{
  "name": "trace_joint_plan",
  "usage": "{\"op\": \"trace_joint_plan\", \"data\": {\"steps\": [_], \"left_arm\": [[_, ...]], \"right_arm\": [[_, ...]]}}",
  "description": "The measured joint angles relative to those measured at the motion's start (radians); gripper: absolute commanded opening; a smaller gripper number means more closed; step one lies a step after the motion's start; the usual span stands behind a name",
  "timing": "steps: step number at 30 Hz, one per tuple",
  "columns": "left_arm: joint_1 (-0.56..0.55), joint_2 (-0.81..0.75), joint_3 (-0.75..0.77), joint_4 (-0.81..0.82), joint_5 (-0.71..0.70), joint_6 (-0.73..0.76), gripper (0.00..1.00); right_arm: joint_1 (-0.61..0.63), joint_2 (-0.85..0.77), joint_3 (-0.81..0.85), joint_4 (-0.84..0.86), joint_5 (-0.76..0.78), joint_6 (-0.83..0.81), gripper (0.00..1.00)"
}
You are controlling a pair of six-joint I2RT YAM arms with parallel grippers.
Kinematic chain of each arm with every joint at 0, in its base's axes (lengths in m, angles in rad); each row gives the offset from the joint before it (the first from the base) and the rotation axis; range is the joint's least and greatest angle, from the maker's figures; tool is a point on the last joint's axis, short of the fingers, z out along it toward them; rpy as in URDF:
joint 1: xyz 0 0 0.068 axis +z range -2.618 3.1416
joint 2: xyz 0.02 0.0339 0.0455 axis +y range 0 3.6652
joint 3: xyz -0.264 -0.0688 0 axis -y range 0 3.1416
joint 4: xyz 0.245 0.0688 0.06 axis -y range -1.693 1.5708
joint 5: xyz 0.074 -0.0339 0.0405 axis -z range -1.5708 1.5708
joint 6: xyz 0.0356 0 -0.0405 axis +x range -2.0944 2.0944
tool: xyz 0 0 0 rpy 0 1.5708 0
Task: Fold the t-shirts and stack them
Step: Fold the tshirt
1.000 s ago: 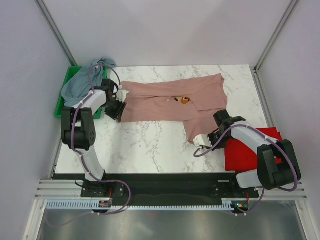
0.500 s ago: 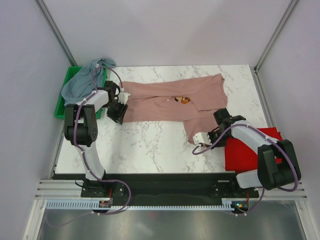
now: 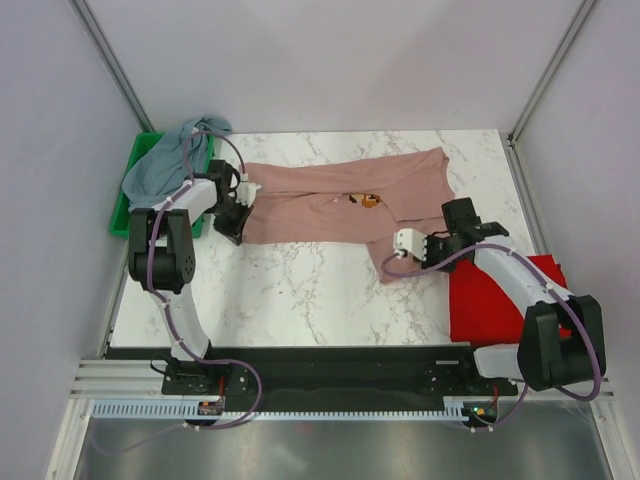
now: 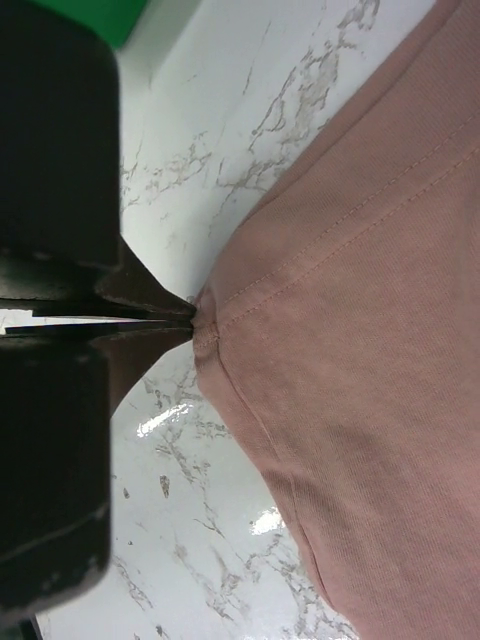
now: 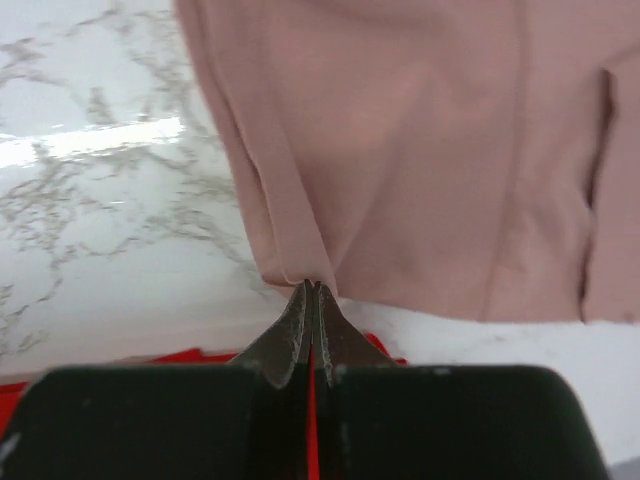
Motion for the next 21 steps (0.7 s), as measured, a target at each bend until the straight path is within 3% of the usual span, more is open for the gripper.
{"op": "trace_joint_plan", "data": {"steps": [12,21], "left_arm": [[0.000,-0.005,0.182,-0.071,0.034,0.005,0.02],[0.000,0.055,0.365,-0.133,0.052,0.010,0.02]], "right_arm": [[-0.113,0.051,0.270,0.120,0.018,0.184,0.00],[-0.155,0.252,0.502,0.212,0.021,0.346,0.00]]}}
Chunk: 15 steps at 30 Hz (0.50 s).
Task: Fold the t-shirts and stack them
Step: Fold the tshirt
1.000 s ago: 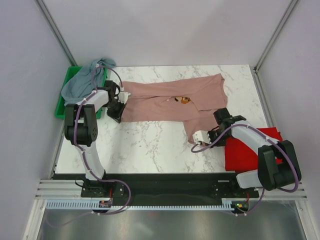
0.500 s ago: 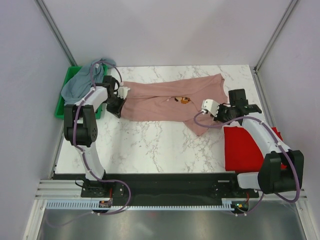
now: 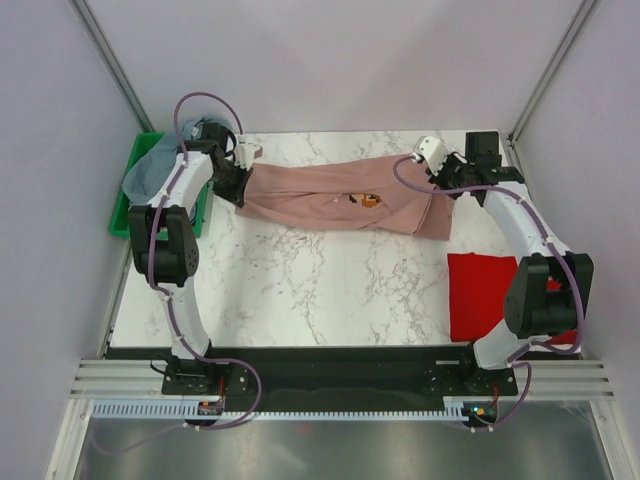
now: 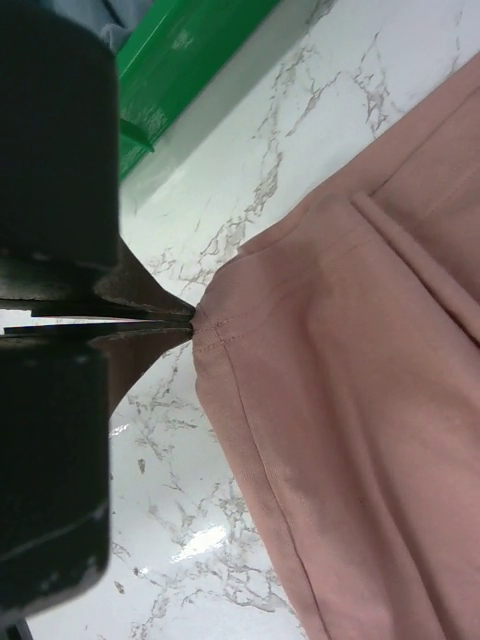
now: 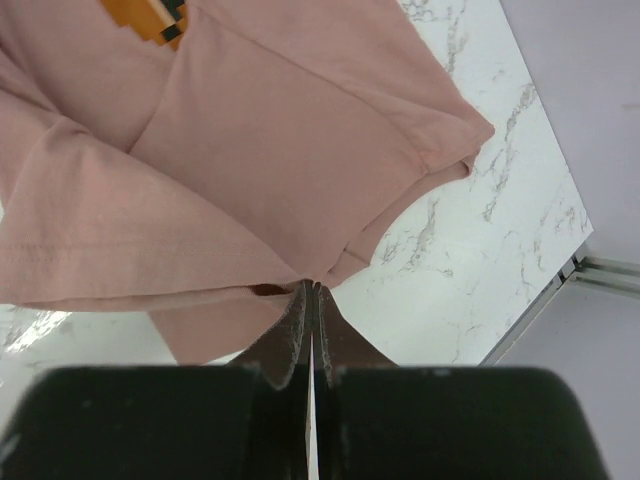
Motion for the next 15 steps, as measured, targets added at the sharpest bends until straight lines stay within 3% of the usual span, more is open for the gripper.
{"op": "trace_joint_plan", "data": {"steps": [15], "left_arm": [[0.027,0.148,0.173,-0.041,-0.006,-0.003,0.02]], "right_arm": [[-0.031,0.292,0.266,0.060,0.045,0.161,0.00]]}}
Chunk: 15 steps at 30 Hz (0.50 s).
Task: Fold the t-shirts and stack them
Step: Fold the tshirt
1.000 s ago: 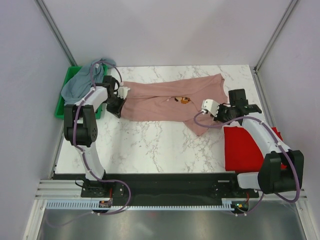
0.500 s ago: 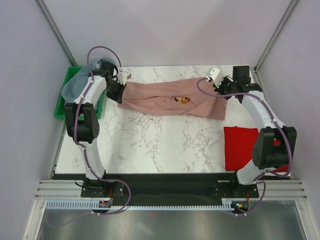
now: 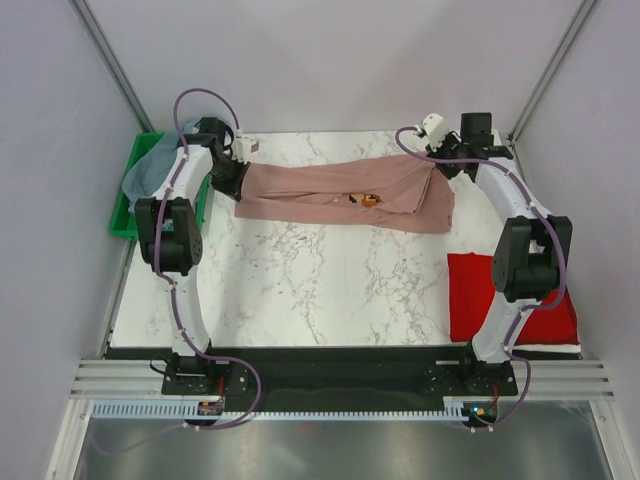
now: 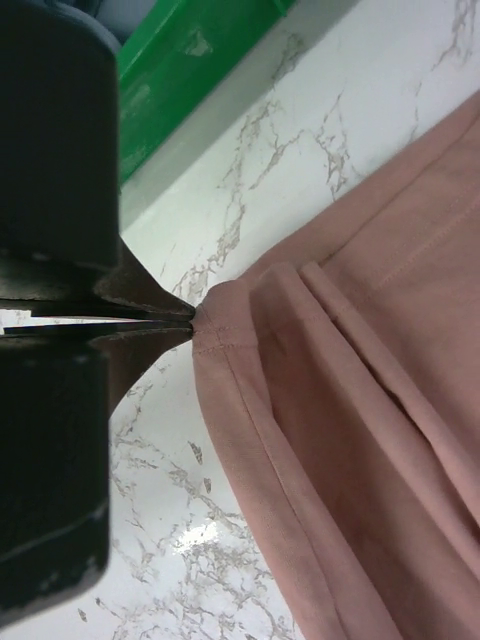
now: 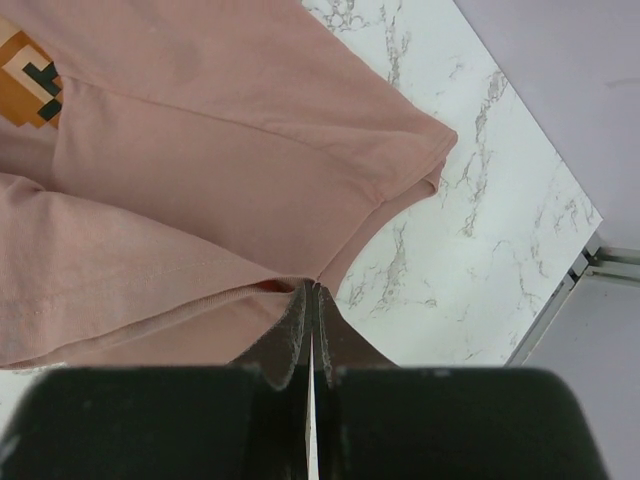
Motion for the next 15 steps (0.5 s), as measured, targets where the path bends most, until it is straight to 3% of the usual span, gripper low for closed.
{"op": "trace_joint_plan", "data": {"steps": [15], "left_arm": [[0.028,0.038,0.038,-0.004,-0.033,-0.019,0.02]], "right_arm": [[0.000,0.188,0.227,0.025,0.017,0.069,0.00]]}}
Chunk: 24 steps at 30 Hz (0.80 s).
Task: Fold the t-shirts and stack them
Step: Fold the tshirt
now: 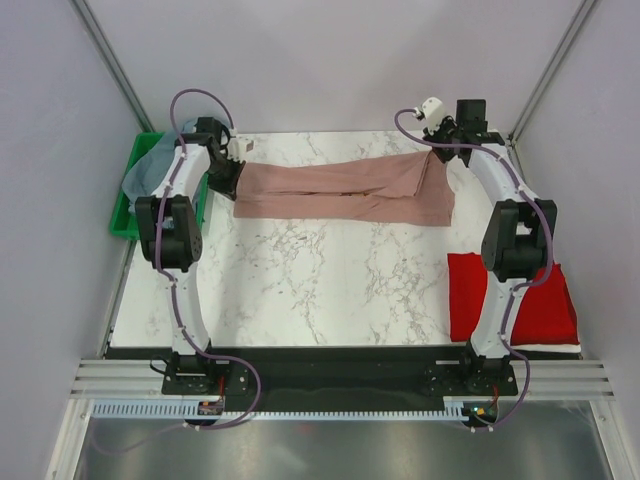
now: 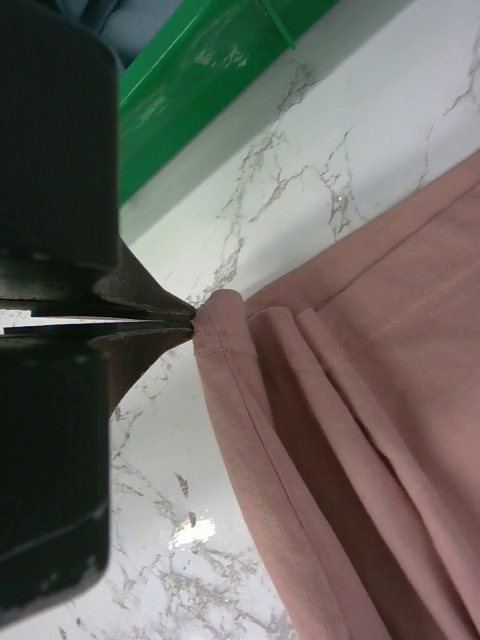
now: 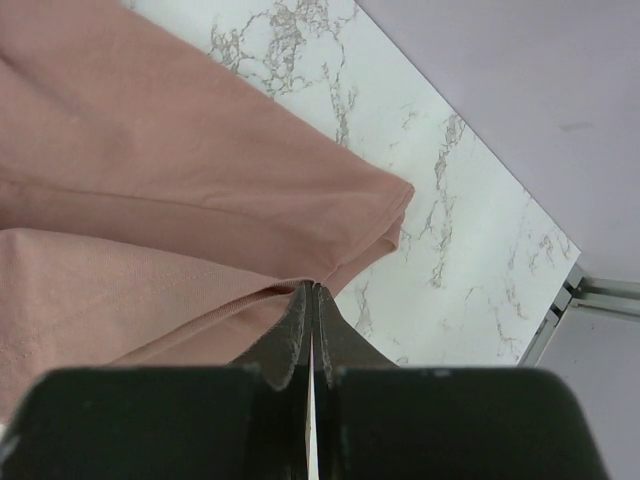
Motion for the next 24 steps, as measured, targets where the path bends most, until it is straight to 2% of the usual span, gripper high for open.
{"op": "trace_joint_plan", "data": {"steps": [18,19,20,21,23,24], "left_arm": [[0.000,0.114,0.129,0.005,-0.040,-0.010,0.02],[0.000,0.118,0.134,0.007,-0.043,-0.013,0.05],[0.000,0.121,0.138,0.010,-0.049,-0.018,0.15],[0.000,0.122,0.139,0.012,-0.058,-0.023,0.21],[0.000,0.123,0.150,0.015,-0.084,-0.036,0.33],[0.000,0.123,0.159,0.019,-0.099,-0.042,0.35]], "right_arm": [[0.003,0.215,0.245,-0.004,0.024,0.032,0.00],[0.006,0.228,0.259,-0.005,0.024,0.036,0.00],[0.008,0.240,0.277,-0.004,0.028,0.042,0.00],[0.012,0.253,0.295,-0.002,0.034,0.048,0.07],[0.019,0.271,0.317,0.003,0.050,0.065,0.29],[0.024,0.277,0.325,0.007,0.063,0.076,0.41]]}}
